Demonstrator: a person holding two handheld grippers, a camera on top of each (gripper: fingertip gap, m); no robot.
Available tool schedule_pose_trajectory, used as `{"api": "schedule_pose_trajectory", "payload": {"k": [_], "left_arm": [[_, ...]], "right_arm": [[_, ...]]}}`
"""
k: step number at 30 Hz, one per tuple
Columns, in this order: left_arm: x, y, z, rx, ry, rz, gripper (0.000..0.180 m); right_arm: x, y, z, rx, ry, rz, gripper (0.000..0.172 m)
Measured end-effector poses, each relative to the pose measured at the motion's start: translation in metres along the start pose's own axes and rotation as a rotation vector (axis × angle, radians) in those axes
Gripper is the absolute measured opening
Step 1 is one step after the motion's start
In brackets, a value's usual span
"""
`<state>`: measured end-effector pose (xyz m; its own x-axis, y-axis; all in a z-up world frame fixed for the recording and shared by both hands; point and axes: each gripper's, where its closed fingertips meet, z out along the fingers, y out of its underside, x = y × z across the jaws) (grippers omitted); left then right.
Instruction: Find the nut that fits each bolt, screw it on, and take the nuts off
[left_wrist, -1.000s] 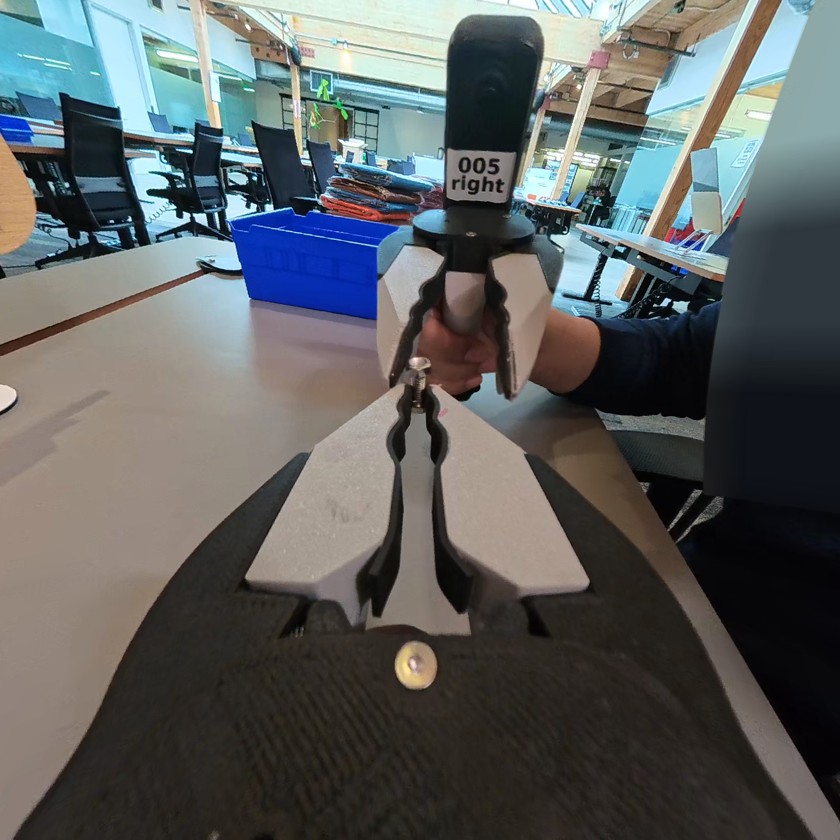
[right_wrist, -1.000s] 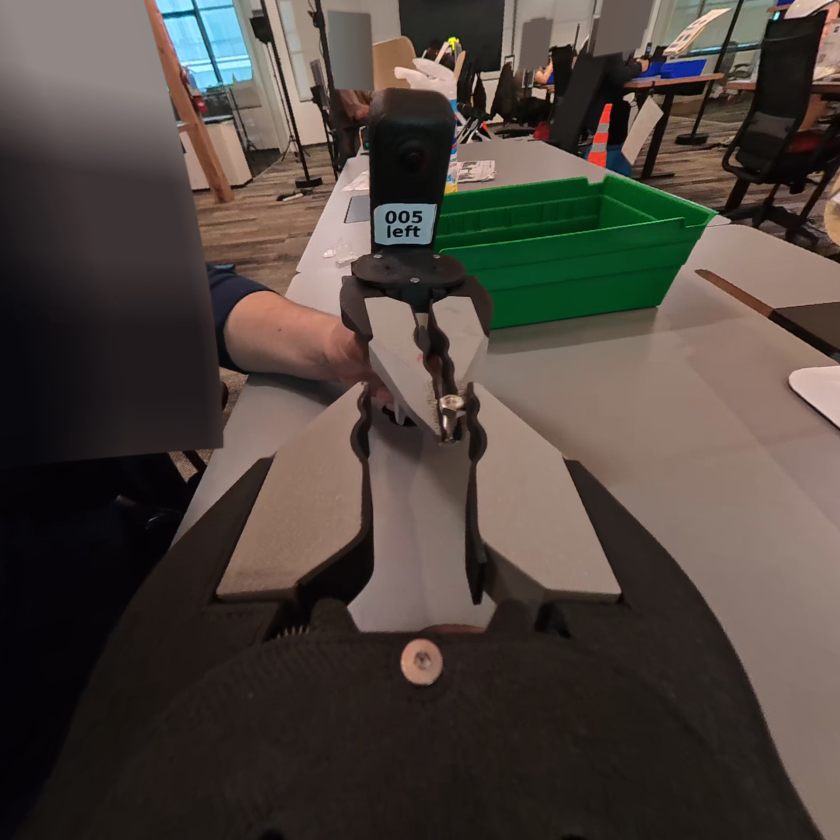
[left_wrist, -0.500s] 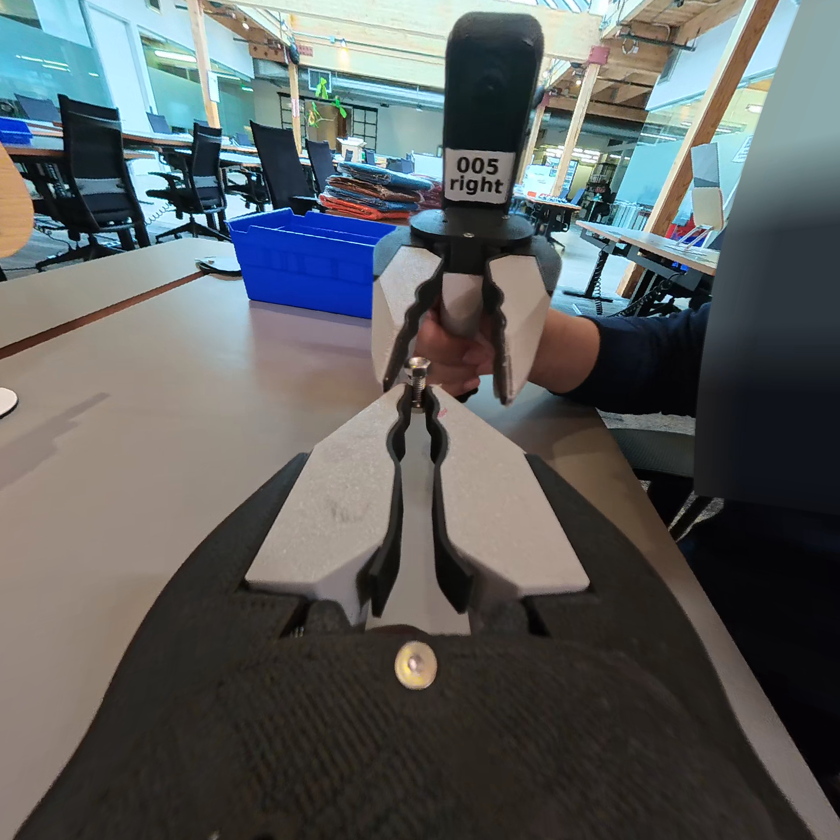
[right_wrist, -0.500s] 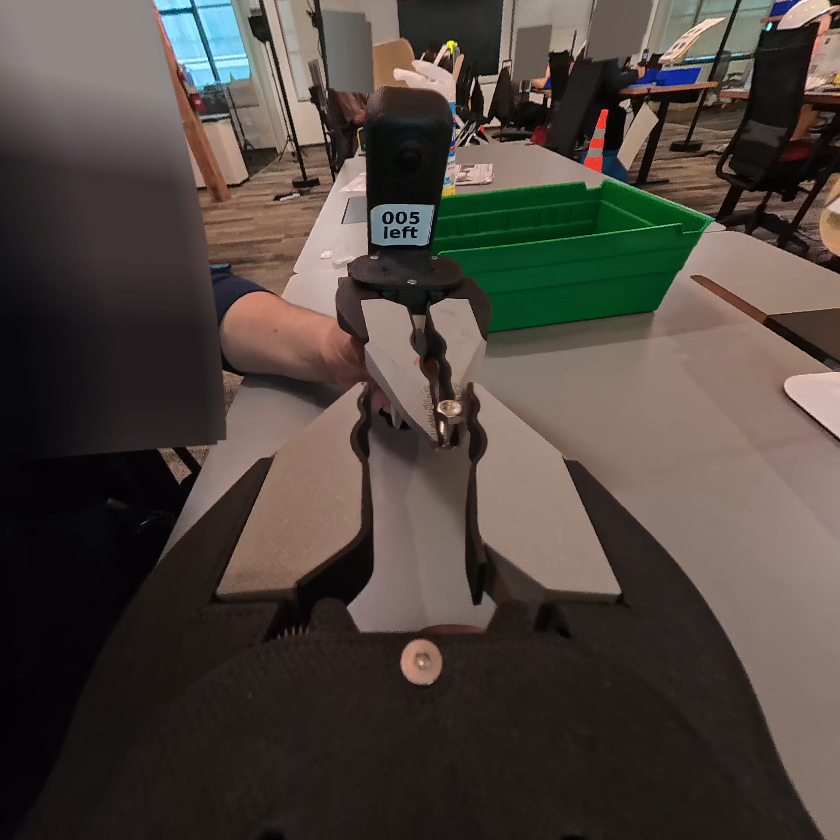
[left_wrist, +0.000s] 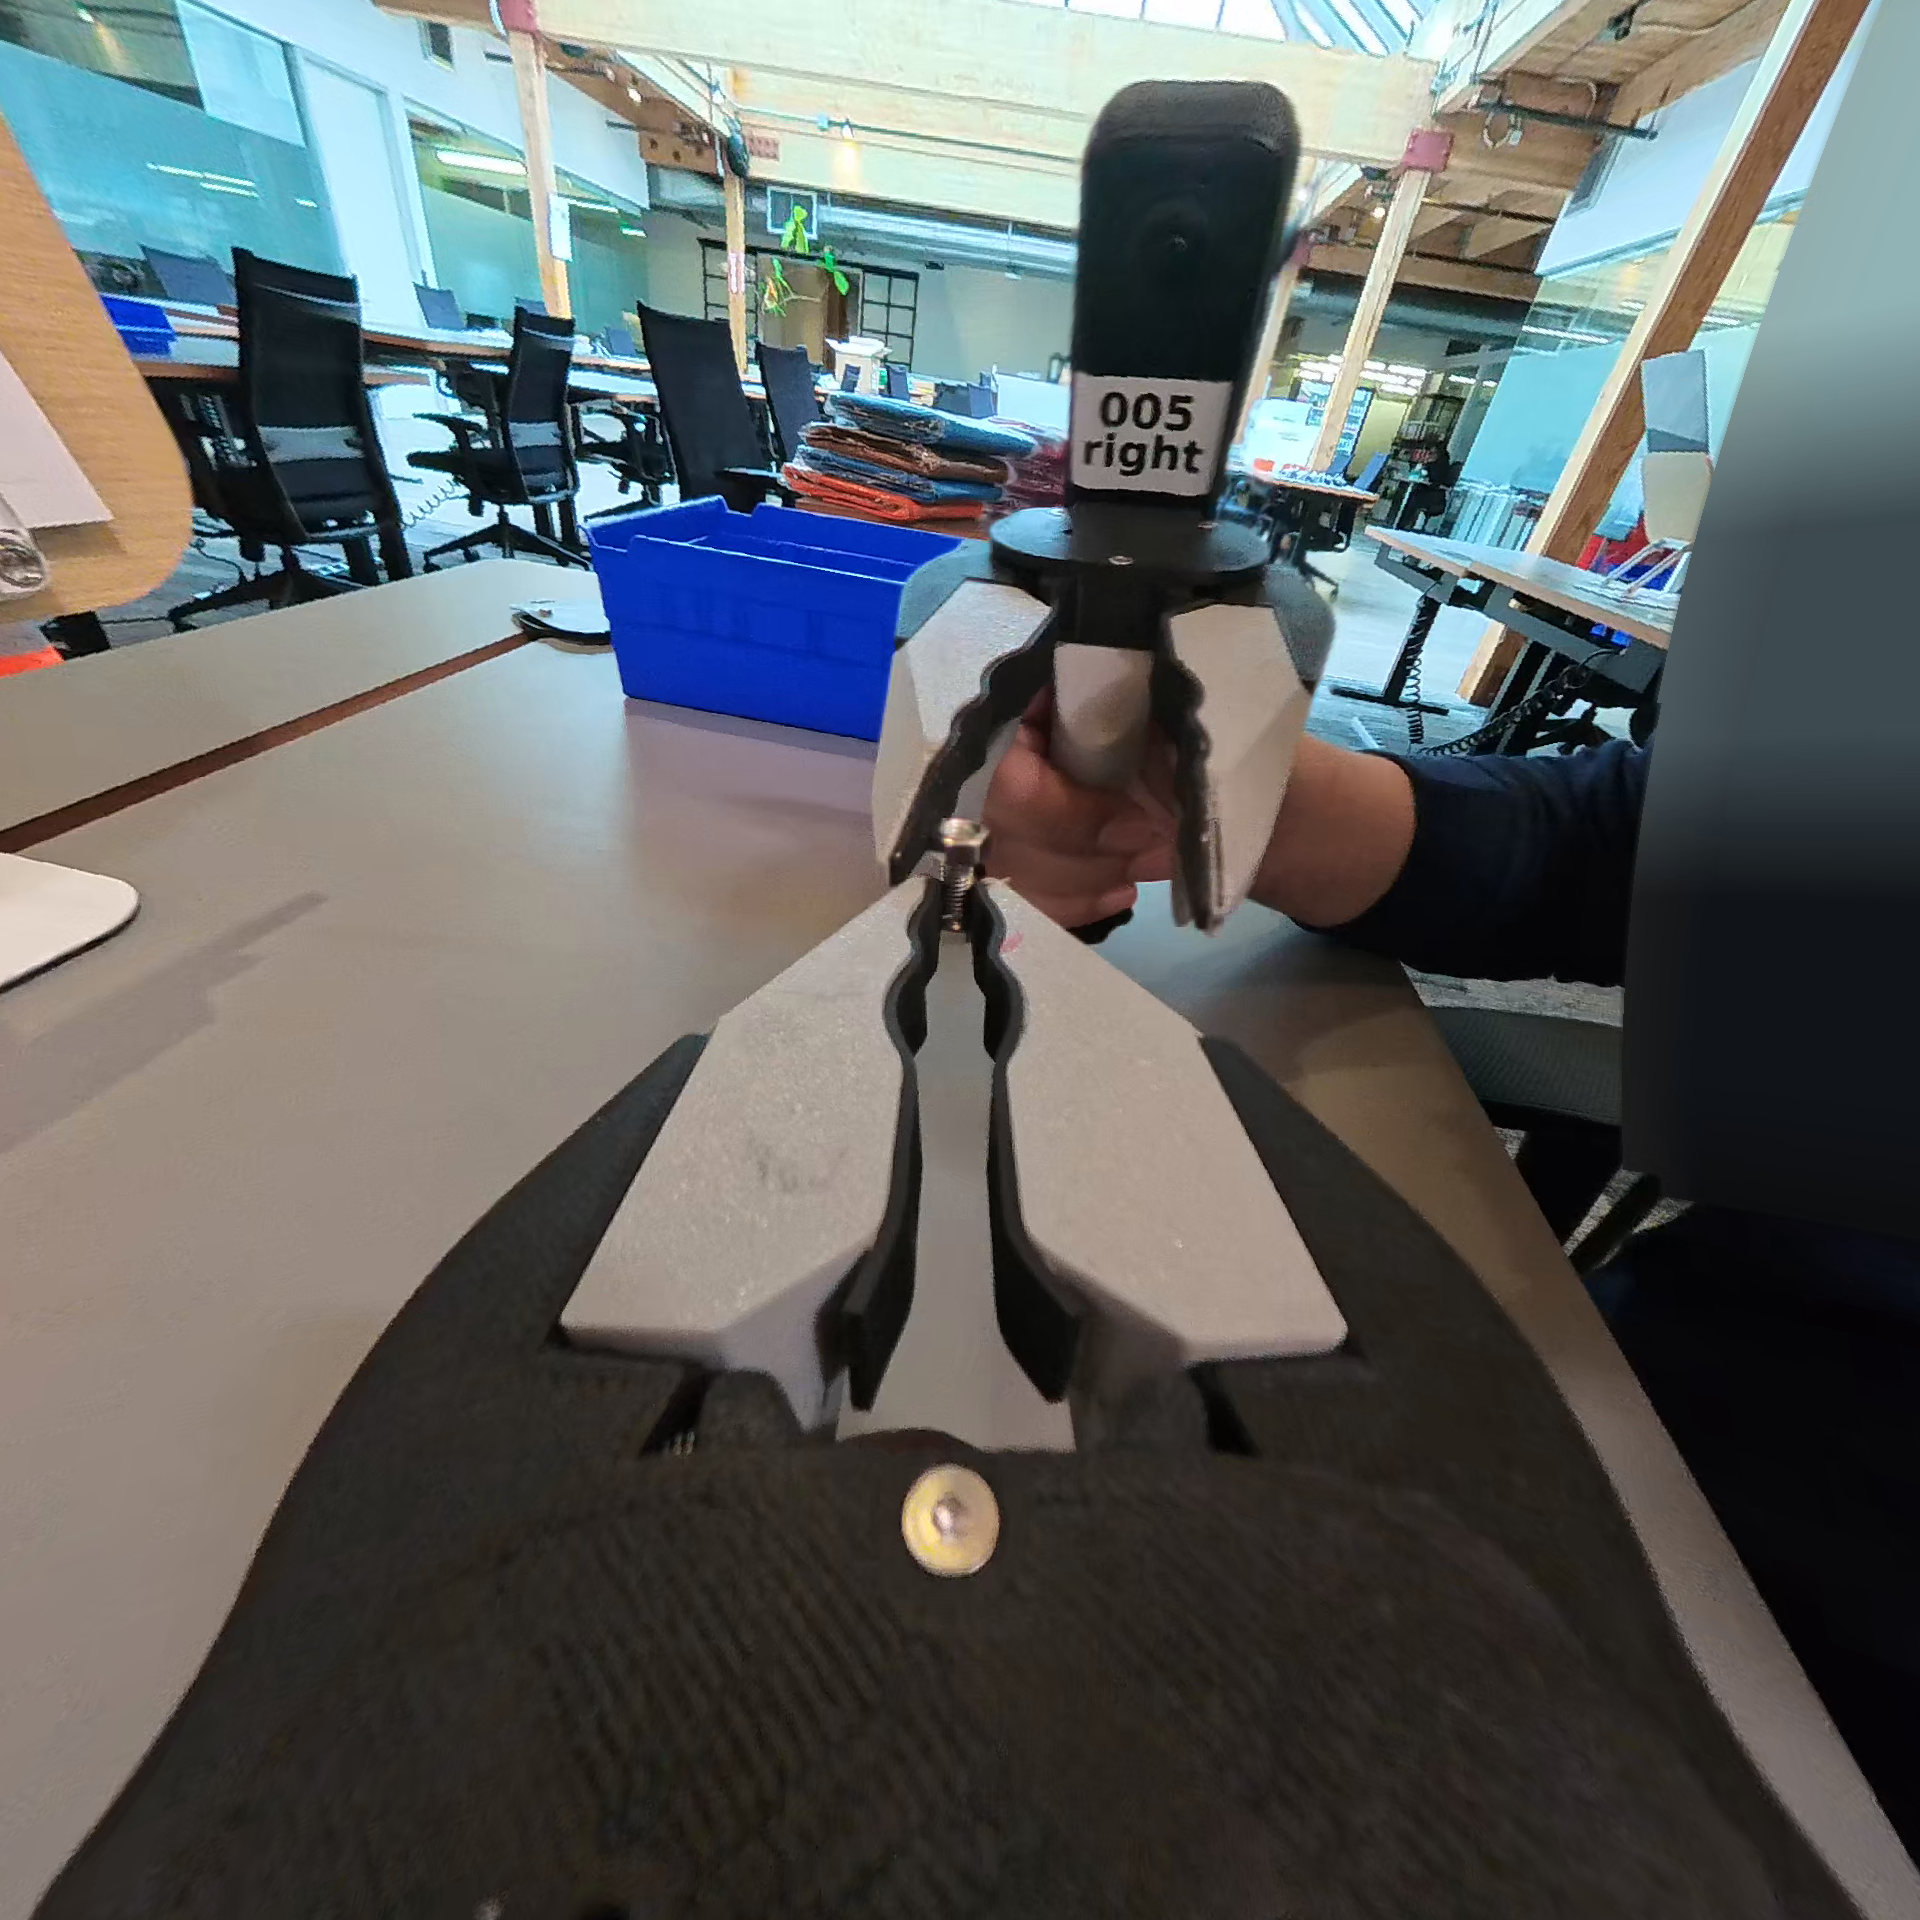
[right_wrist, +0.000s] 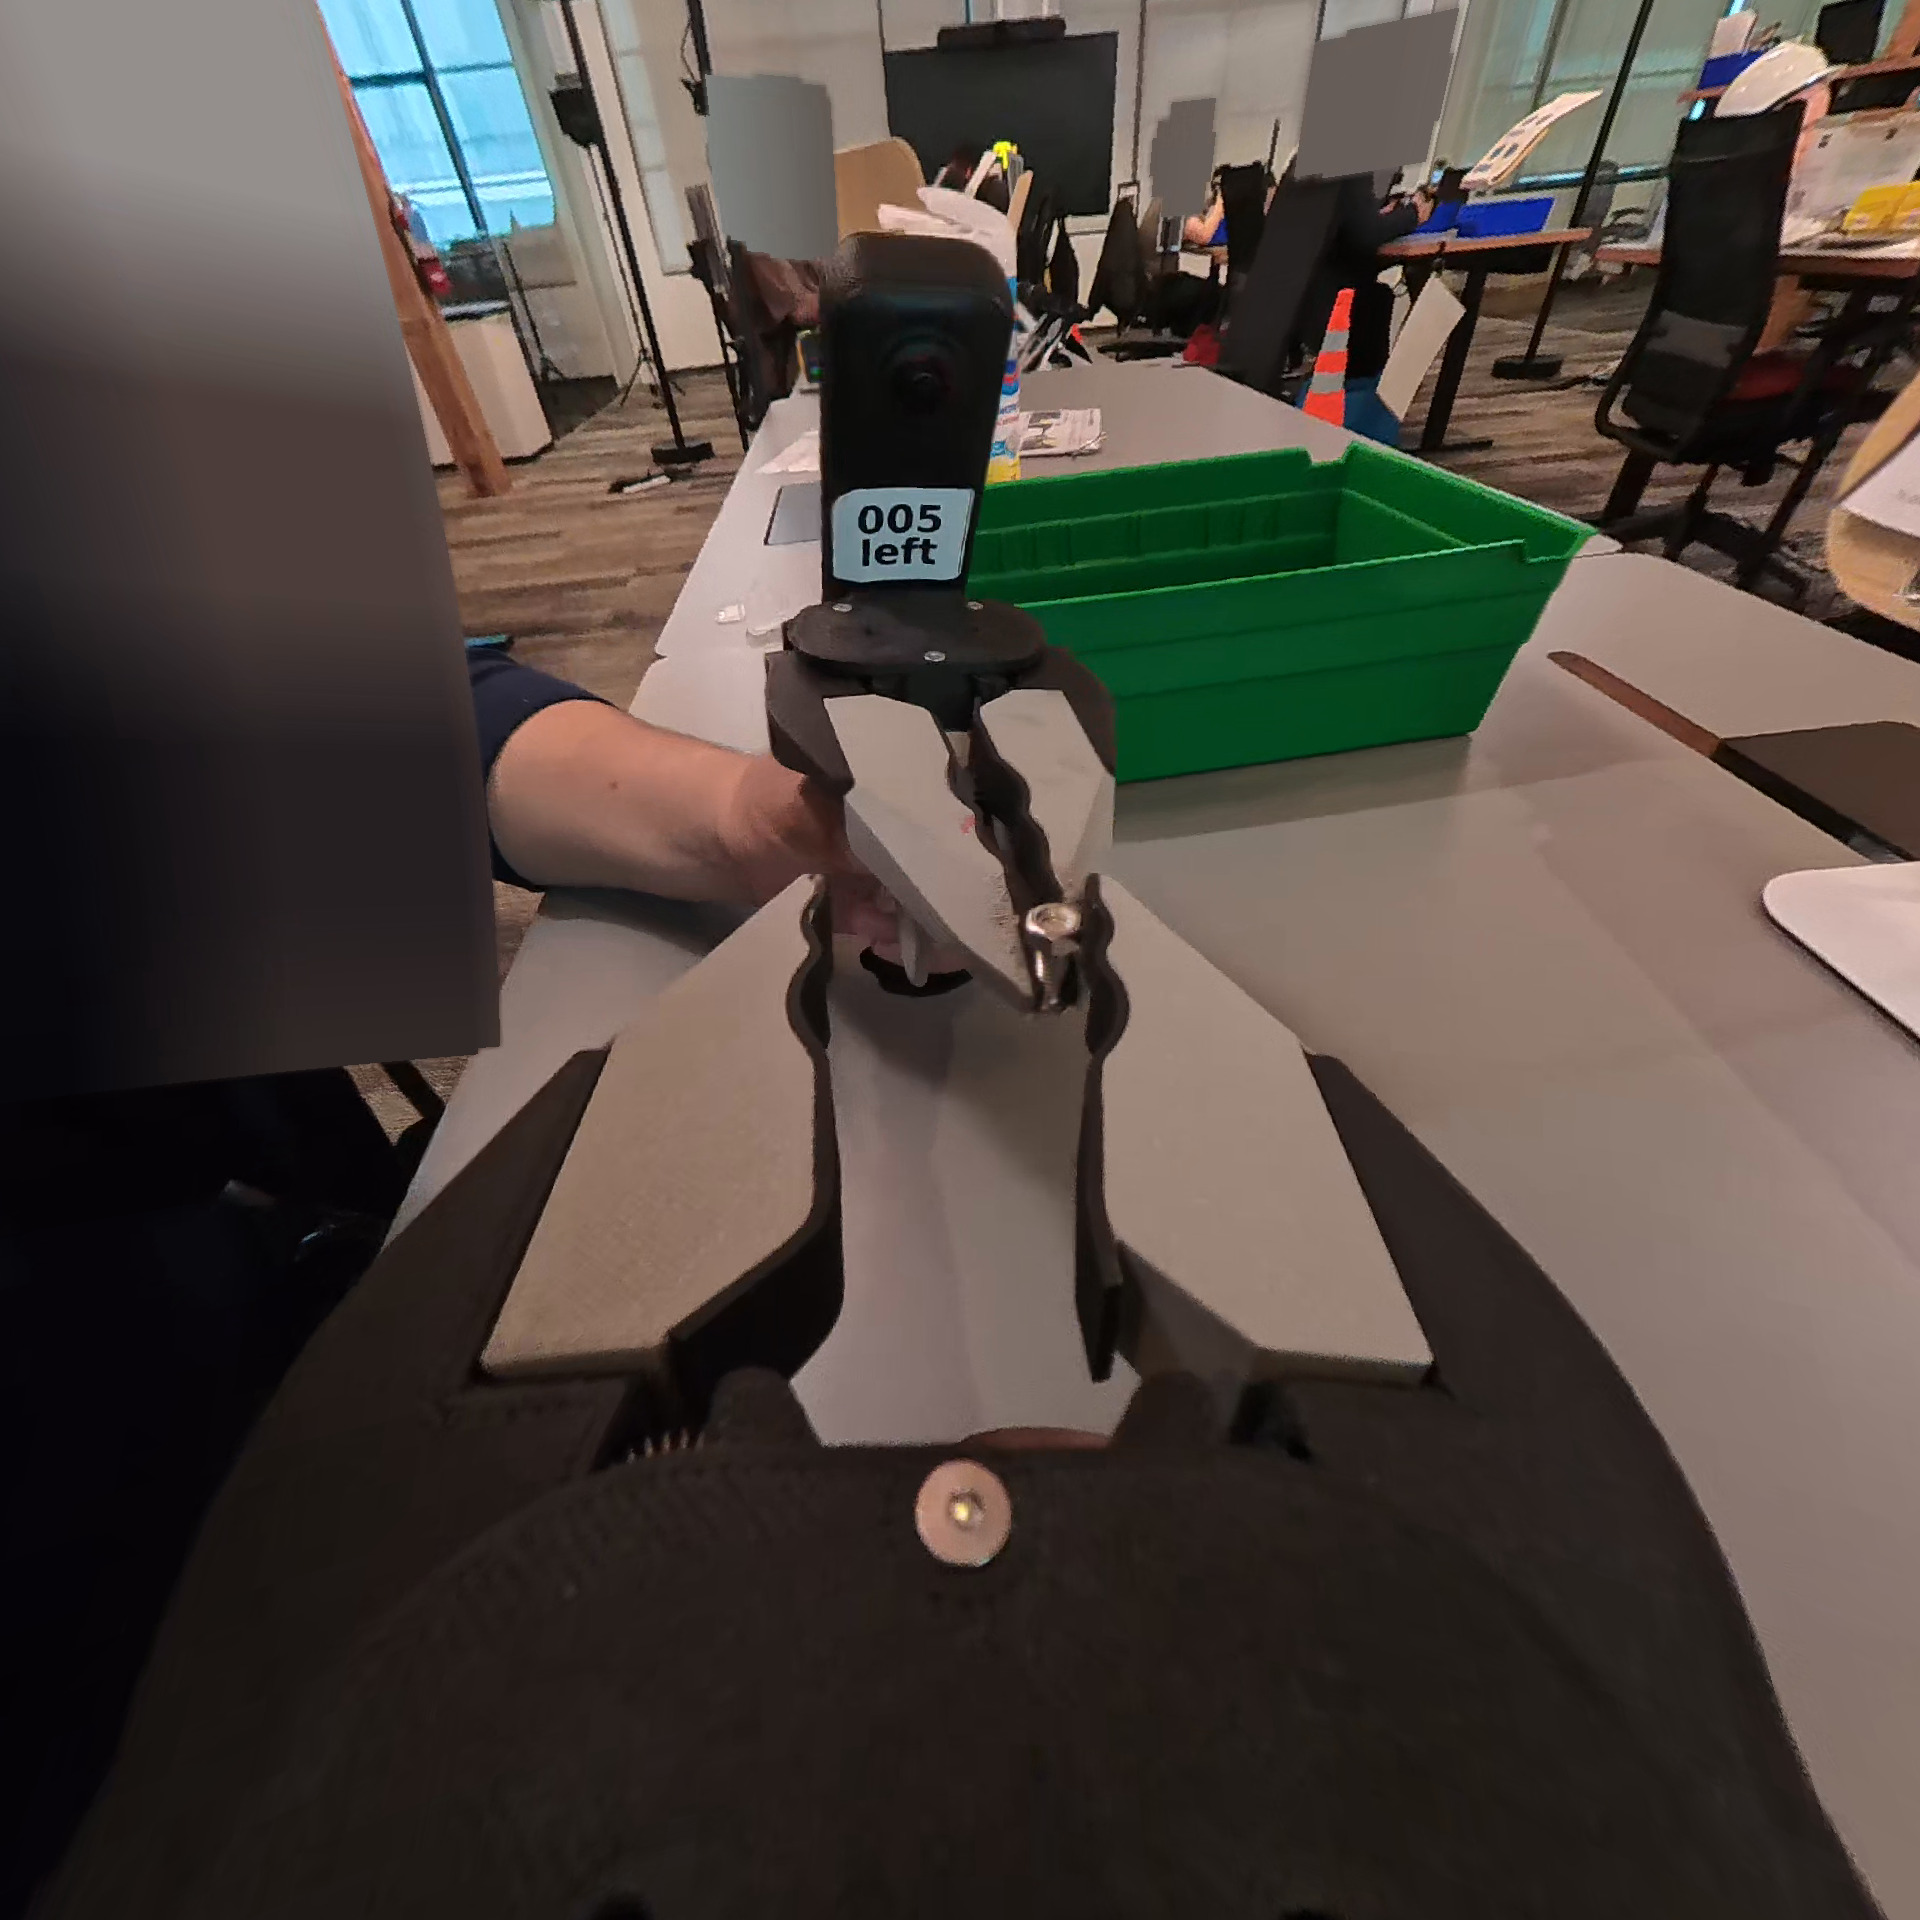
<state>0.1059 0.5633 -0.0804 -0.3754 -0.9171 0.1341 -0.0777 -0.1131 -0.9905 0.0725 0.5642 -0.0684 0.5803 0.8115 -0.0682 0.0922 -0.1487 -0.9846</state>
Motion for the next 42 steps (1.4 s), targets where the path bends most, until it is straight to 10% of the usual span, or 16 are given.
{"api": "schedule_pose_trajectory", "payload": {"k": [25,28,32,38,40,42], "left_arm": [[-0.014,-0.007,-0.009,0.023,-0.065,-0.032,0.003],[-0.030,-0.007,-0.016,0.025,-0.122,-0.074,0.003],[-0.018,-0.010,-0.011,0.051,-0.055,-0.083,0.003],[-0.024,-0.008,-0.012,0.028,-0.098,-0.069,0.003],[-0.036,-0.009,-0.019,0.044,-0.140,-0.102,0.003],[-0.036,-0.011,-0.021,0.059,-0.113,-0.126,0.003]], "right_arm": [[0.005,-0.007,0.002,0.020,-0.001,0.070,0.056],[0.001,-0.018,-0.015,0.085,-0.018,0.033,0.023],[0.024,-0.016,-0.007,0.075,0.070,0.100,0.058],[0.010,-0.005,0.000,0.012,0.031,0.052,0.056],[-0.004,-0.012,-0.011,0.056,-0.056,0.048,0.018],[0.011,-0.014,-0.015,0.080,0.007,0.085,0.031]]}}
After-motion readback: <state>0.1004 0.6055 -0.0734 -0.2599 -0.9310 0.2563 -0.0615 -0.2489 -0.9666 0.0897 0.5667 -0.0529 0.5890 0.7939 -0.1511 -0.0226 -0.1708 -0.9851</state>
